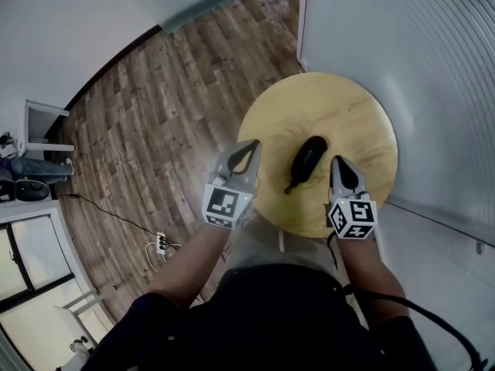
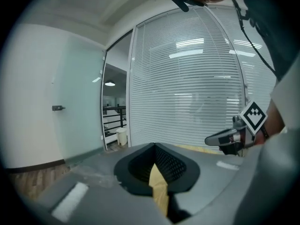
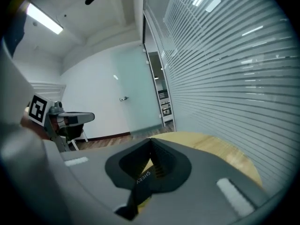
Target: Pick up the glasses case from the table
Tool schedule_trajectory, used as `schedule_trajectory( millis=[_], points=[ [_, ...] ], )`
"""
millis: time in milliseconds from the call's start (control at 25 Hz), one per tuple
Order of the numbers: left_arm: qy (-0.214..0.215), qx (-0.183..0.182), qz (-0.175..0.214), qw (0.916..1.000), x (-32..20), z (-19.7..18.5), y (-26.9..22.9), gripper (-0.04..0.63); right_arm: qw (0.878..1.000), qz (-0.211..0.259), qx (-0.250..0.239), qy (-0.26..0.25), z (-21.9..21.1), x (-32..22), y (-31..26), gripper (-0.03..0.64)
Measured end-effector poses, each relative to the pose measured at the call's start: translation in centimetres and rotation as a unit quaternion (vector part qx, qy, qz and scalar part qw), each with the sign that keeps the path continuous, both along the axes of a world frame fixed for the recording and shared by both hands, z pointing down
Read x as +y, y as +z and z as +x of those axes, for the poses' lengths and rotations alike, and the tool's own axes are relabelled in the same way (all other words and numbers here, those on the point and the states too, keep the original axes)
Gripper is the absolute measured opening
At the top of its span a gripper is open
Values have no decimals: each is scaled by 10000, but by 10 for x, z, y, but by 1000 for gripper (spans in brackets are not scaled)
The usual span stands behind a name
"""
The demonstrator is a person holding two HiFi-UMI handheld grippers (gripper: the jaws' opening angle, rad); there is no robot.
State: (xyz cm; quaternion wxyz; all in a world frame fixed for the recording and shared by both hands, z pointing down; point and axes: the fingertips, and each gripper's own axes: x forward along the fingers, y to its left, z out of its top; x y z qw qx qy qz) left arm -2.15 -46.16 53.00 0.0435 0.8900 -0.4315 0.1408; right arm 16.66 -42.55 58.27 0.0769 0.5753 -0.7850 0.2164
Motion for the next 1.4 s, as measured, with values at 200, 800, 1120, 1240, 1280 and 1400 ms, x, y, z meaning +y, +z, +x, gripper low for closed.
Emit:
schedule_trajectory(
  millis=[200, 800, 1120, 1240, 1280, 1400],
  points=[
    [210, -38, -210, 9996, -40, 3, 45, 3, 9992, -321, -112, 207, -6, -23, 47, 8],
    [692, -103, -629, 9956, -79, 22, 134, 3, 9729, -1891, -1231, 512, -39, -28, 177, 382],
    [705, -118, -679, 9951, -92, 20, 142, 3, 9615, -2357, -1164, 804, -51, -40, 201, 457],
    [741, -180, -759, 9942, -84, 20, 147, 3, 9662, -2381, -895, 415, -69, -45, 204, 452],
    [774, -203, -777, 9938, -79, 20, 149, 3, 9667, -2406, -847, 207, -78, -45, 205, 402],
    [856, -224, -783, 9930, -67, 19, 147, 3, 9676, -2422, -665, -268, -99, -45, 203, 293]
  ],
)
